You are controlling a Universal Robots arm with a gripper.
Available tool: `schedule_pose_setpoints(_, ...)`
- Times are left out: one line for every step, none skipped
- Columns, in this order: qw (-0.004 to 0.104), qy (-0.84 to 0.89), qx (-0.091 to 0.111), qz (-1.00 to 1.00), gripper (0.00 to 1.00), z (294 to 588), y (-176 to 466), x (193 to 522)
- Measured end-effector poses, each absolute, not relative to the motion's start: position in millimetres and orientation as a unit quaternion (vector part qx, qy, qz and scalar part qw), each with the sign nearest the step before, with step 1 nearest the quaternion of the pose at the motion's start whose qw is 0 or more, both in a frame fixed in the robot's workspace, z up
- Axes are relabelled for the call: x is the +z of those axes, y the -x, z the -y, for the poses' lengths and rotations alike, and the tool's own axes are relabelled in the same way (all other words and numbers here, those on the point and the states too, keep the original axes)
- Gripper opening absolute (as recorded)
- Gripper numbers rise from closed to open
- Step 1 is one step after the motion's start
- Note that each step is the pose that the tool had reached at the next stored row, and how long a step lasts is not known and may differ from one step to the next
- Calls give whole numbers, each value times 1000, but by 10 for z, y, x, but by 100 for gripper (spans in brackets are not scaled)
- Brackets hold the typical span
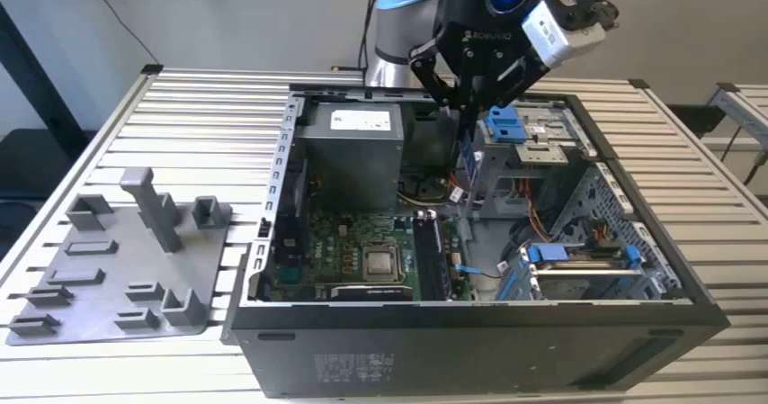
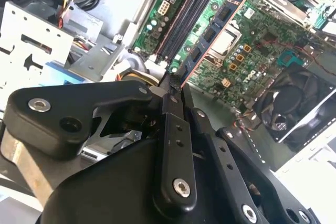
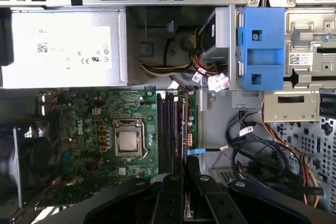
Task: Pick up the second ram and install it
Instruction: 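Insert the second ram into the second slot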
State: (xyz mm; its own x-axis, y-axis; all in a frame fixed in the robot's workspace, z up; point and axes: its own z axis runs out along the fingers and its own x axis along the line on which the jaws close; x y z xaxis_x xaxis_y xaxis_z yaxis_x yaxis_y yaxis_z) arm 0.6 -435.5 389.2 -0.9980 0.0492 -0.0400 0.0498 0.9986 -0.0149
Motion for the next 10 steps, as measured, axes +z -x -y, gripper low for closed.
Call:
schedule_pose_setpoints(20,-25,-9,-999,14,4355,-7,3881)
schedule_pose_setpoints(20,-25,-10,-999,14,4355,-7,3870)
schedule_pose_setpoints(20,-25,-11,-999,14,4356,-7,3857)
schedule_pose_setpoints(19,-25,-11,-999,14,4356,-12,3842)
schedule_pose_setpoints(19,-25,-11,-999,14,4356,-20,3829)
schedule_pose_setpoints(17,-25,-11,-999,14,4356,-28,3818)
schedule_pose_setpoints(16,-25,-11,-1000,14,4356,-36,3807)
schedule_pose_setpoints(15,-25,-11,-1000,14,4356,-41,3795)
schedule_pose_setpoints(13,-25,-11,-1000,14,4356,-46,3783)
schedule_pose_setpoints(11,-25,-11,-1000,14,4356,-54,3776)
